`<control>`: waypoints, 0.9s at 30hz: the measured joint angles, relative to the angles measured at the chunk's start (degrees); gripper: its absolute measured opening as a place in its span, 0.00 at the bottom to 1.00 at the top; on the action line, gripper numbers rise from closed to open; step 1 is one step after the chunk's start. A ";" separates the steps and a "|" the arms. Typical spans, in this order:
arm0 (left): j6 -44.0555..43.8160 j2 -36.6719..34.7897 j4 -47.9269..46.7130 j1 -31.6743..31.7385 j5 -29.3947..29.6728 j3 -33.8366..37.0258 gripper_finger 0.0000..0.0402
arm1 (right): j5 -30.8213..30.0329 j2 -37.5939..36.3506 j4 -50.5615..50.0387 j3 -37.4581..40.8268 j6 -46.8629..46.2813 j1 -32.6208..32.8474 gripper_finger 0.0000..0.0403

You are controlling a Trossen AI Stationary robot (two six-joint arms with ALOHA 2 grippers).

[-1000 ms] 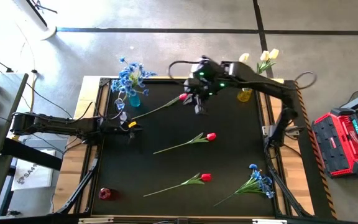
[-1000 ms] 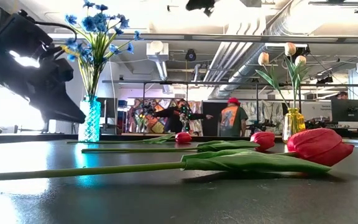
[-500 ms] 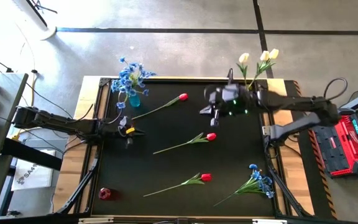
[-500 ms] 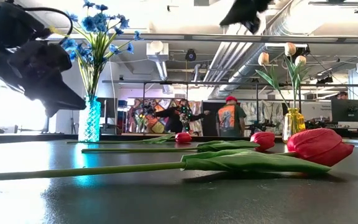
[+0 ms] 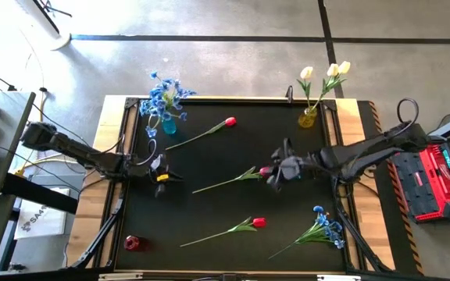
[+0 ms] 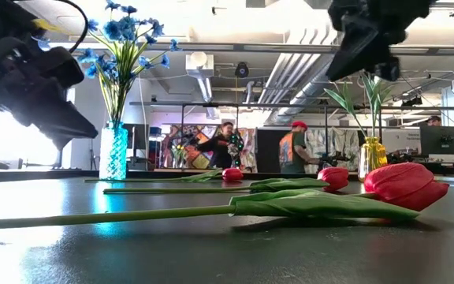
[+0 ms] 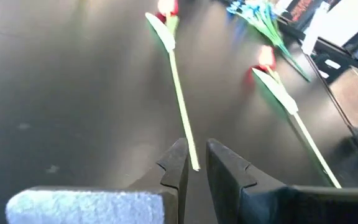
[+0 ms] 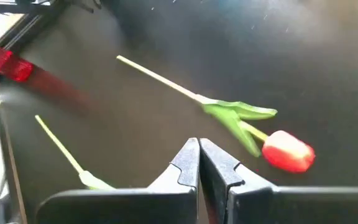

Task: Sort flowers into vase by color
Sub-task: Put the blue flowers into the blue vase

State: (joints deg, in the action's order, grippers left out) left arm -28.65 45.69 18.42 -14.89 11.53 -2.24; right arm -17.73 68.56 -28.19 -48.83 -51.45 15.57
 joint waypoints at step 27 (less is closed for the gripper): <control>3.46 13.90 5.52 -24.06 13.14 -7.97 0.10 | -2.43 17.62 2.43 0.04 -20.73 18.71 0.00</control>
State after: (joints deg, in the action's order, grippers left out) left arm -25.19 59.59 23.94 -38.95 24.67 -10.21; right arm -20.17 86.18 -25.76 -48.80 -72.18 34.29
